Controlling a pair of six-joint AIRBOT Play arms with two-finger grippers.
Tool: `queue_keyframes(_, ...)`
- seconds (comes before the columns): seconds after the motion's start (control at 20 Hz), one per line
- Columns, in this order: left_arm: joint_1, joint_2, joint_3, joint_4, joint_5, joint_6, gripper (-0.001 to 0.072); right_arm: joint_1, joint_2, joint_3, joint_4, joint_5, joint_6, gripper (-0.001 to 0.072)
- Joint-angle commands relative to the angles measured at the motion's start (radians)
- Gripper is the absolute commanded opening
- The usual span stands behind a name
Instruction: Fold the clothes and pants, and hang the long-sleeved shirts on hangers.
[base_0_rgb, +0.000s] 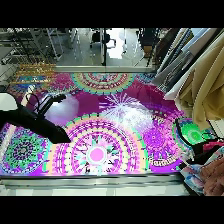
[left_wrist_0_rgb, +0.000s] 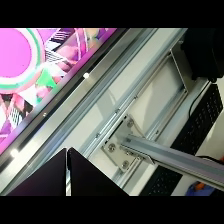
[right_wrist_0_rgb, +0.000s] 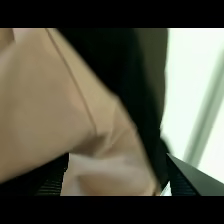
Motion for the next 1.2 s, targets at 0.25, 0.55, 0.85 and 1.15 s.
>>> queue_keyframes(0.25,0.001,-0.005,0.0,0.098,0.03,-0.005,0.0009,0.393,-0.047,0.376,0.706,-0.19,-0.101,0.0694)
queue_keyframes(0.55,0.247,0.01,0.001,0.526,0.423,-0.383,0.001,1.209,-0.157,0.163,0.556,-0.104,-0.114,0.0546)
queue_keyframes(0.85,0.475,0.013,0.001,0.079,0.613,-0.387,0.0009,1.607,-0.194,0.084,0.273,-0.774,-0.109,0.0016)
queue_keyframes(1.15,0.487,0.01,0.0,0.081,0.612,-0.387,0.001,1.607,-0.193,0.084,0.291,-1.041,-0.108,0.0127)
